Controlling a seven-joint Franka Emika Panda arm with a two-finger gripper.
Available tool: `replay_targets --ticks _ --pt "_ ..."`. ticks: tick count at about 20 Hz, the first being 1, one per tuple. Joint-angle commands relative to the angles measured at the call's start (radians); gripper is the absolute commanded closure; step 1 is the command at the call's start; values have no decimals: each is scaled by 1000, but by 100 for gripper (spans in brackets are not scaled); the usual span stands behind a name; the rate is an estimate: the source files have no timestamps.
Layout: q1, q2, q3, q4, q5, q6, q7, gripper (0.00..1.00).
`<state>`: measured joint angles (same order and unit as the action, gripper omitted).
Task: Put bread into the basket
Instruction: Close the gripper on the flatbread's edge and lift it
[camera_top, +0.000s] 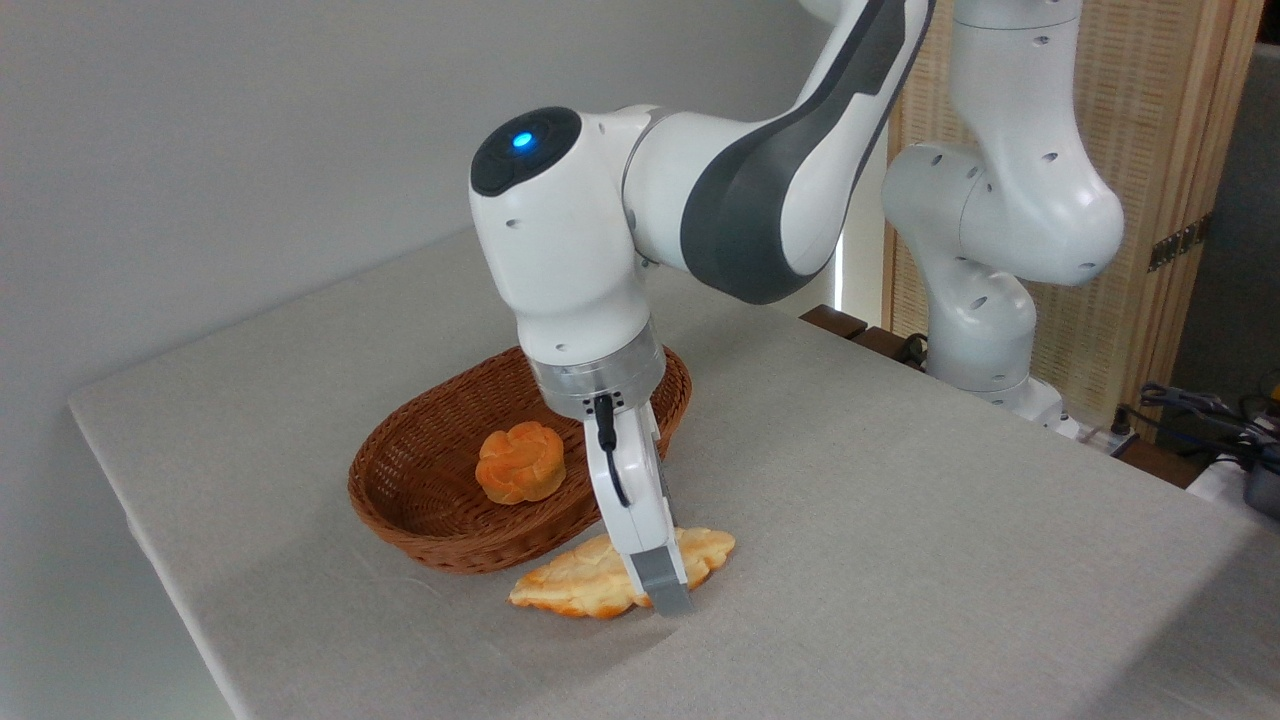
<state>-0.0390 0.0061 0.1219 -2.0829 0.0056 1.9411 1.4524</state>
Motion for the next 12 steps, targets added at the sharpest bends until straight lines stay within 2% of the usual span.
replay_targets --ticks 1,4,5,7,8,12 --pt "-10 15 4 3 5 25 14 0" --pt "-10 15 4 3 5 33 16 0" --pt "-10 15 4 3 5 42 17 12" --pt "-10 15 4 4 5 45 19 44" --pt "-10 15 4 3 5 45 19 51" --pt "-10 15 4 4 5 45 22 49"
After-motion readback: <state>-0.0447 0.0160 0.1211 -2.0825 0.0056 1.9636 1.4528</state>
